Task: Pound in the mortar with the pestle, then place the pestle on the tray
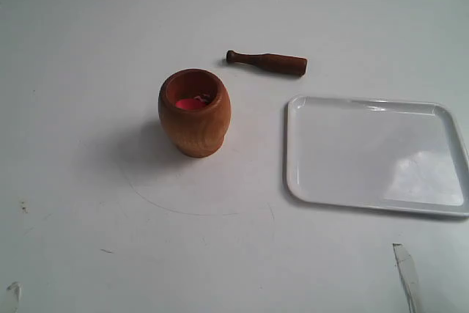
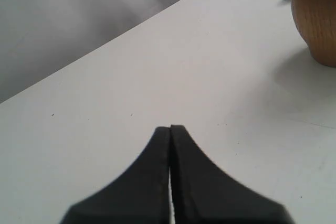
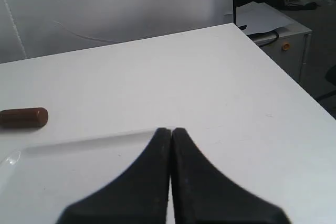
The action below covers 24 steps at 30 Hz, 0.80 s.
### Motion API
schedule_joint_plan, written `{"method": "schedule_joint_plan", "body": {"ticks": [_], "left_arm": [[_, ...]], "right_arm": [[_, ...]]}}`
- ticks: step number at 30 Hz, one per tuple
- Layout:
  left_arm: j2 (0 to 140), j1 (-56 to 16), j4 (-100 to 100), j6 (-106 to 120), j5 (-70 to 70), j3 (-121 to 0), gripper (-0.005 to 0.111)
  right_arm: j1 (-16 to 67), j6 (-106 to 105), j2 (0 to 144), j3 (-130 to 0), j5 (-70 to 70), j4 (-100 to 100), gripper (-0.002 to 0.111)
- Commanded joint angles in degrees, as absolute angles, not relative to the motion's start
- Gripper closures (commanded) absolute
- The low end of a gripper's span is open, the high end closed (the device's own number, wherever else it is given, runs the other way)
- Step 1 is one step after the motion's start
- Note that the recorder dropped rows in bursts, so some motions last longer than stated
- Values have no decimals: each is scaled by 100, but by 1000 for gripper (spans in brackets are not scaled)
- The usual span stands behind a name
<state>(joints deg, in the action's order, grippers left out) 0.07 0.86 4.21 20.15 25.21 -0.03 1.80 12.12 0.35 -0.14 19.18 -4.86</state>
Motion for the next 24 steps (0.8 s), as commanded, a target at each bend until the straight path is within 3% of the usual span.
{"method": "schedule_joint_plan", "body": {"ticks": [1,5,11,24], "left_arm": [[0,42,379,1968,2503,0,107],[0,42,379,1968,2503,0,107],[0,42,379,1968,2503,0,107],[0,42,379,1968,2503,0,107]], "right_arm": [[205,1241,0,0,1917,-477,108],[205,1195,0,0,1771,-553,108],[205,2173,0,0,60,1146,108],[205,2379,0,0,-1828,1956,108]]}}
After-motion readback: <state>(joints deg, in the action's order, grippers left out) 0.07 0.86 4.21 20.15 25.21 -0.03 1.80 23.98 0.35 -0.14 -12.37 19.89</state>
